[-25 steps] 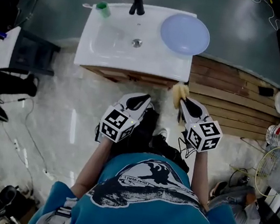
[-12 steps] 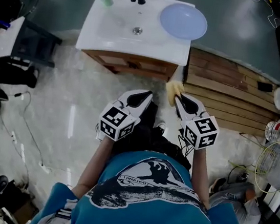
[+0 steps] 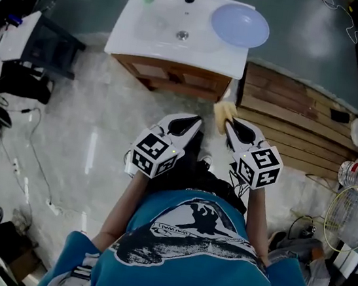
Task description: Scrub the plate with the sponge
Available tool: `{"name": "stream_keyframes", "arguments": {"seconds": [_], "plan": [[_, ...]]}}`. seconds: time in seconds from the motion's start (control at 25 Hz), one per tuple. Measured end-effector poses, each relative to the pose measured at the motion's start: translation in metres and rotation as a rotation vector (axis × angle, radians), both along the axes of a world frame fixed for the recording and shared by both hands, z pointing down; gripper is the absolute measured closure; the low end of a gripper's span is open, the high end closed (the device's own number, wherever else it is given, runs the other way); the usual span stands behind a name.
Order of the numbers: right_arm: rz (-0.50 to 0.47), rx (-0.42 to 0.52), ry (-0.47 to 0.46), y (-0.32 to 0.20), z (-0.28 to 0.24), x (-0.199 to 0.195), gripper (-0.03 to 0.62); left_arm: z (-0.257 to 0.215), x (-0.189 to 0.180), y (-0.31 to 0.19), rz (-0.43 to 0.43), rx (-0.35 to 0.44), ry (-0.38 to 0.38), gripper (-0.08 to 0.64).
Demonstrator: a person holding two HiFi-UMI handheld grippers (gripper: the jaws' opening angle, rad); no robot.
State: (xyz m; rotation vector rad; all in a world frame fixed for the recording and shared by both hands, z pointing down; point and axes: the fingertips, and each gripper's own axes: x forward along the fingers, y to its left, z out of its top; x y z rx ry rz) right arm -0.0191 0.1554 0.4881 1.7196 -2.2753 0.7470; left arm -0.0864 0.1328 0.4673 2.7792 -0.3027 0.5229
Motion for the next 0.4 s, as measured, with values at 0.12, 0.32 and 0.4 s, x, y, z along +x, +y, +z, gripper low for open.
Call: {"name": "stream_keyframes", "arguments": {"seconds": [0.12,0.32,0.4], "plan": [[0.0,0.004,-0.007,0.004,0.0,-0.001,0.558,0.0,0.0,0.007,0.005,0.005,-0.004,0.548],[-0.004,0.004,-0.011,0.014,0.004,-0.002,0.558,0.005,0.002,0.022,0.018,0.009,-0.016,0.548],[-0.005,0.005,-0.013,0.018,0.006,-0.001,0.558,0.007,0.005,0.027,0.025,0.009,-0.019,0.548]]}}
